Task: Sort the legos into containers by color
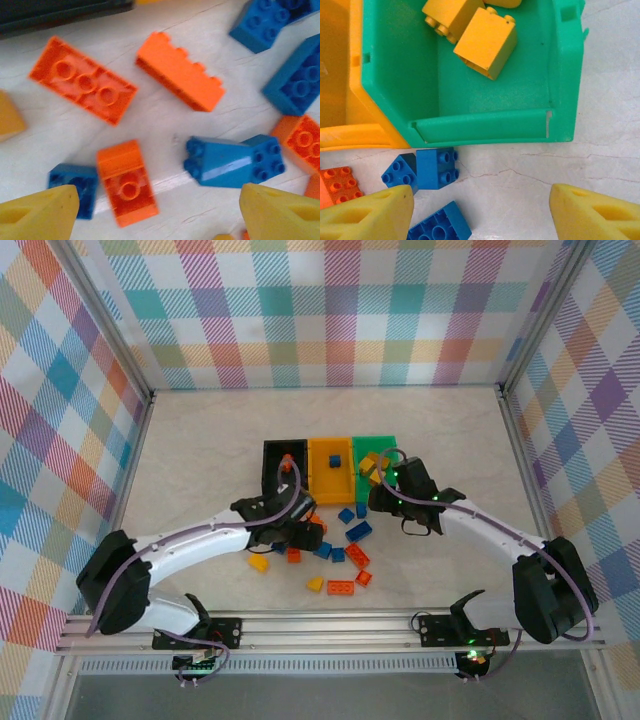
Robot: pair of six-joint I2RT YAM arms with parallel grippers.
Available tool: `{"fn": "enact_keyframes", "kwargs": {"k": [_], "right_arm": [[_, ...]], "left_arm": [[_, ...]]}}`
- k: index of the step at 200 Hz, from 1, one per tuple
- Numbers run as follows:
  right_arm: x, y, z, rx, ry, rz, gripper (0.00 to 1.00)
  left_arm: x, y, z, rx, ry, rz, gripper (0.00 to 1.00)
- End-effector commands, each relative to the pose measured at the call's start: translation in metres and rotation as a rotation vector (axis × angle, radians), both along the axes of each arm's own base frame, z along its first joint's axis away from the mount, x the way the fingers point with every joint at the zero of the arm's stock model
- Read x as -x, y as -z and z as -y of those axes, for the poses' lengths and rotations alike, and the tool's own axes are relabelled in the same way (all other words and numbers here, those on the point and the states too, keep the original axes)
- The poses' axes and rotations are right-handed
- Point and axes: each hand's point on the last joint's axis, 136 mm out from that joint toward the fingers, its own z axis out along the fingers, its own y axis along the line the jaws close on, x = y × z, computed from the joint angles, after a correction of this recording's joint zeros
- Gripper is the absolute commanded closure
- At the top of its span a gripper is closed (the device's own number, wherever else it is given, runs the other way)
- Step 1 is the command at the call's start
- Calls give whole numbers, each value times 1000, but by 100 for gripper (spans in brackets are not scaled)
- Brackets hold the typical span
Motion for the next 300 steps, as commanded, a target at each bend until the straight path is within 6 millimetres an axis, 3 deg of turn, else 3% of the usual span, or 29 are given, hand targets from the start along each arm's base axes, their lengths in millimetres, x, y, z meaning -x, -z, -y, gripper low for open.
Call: {"fn": "enact_keyframes", "kwargs": {"k": [1,55,80,155,210,240,263,300], "right_arm": [[-2,-9,-3,-38,6,30,28],[0,-8,-3,-36,3,27,28],[1,-8,-1,-33,2,30,28],[-1,-8,-2,-34,8,35,28],[1,-8,0,-35,13,32,28],[1,-9,-1,-39,12,32,28],[1,-10,-2,-43,11,34,28],[0,-9,-2,-44,9,34,27]], "left_arm": [[-1,-1,-28,-50,-69,28,17],[-10,30,-58,-102,-149,5,26],[-12,32,-68,-127,-179,17,32],[6,43,-52,-16,-115,-50,29],[7,56,-68,-111,-131,-63,31],[2,57,-77,-176,-161,-45,40],[-2,53,-89,-212,-195,-27,42],[-3,56,-78,-162,-167,-47,37]]}}
